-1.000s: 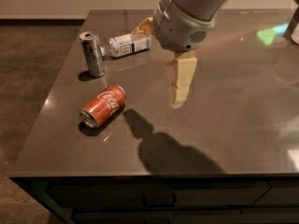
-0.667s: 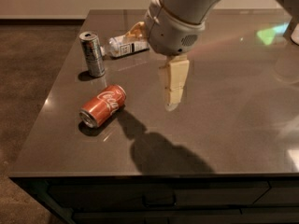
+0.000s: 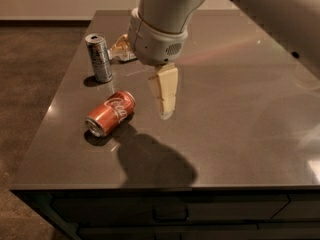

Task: Pick coke can

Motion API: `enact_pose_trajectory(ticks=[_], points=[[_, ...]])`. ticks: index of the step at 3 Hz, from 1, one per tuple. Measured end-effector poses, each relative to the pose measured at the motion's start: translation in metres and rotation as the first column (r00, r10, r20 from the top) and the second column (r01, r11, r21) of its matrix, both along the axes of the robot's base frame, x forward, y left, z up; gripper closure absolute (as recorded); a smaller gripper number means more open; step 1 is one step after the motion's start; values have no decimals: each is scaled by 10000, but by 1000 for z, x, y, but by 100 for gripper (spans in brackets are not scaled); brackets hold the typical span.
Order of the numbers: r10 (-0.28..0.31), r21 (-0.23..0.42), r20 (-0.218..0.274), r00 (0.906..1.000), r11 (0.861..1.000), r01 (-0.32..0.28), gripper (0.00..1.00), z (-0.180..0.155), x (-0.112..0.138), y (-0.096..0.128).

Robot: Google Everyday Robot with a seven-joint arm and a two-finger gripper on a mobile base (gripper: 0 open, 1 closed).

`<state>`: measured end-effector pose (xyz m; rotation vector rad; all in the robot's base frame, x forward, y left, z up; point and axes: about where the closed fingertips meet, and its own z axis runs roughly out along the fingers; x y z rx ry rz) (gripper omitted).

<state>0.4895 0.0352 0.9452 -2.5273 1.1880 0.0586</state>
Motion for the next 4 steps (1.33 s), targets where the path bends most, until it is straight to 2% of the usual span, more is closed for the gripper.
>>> enact_pose_trajectory(ticks=[2, 4], points=[[1042, -715, 13, 9946, 9920, -1038, 0, -25, 3, 32], [1698, -1571, -27, 9855, 9732, -1681, 0, -47, 5, 52]])
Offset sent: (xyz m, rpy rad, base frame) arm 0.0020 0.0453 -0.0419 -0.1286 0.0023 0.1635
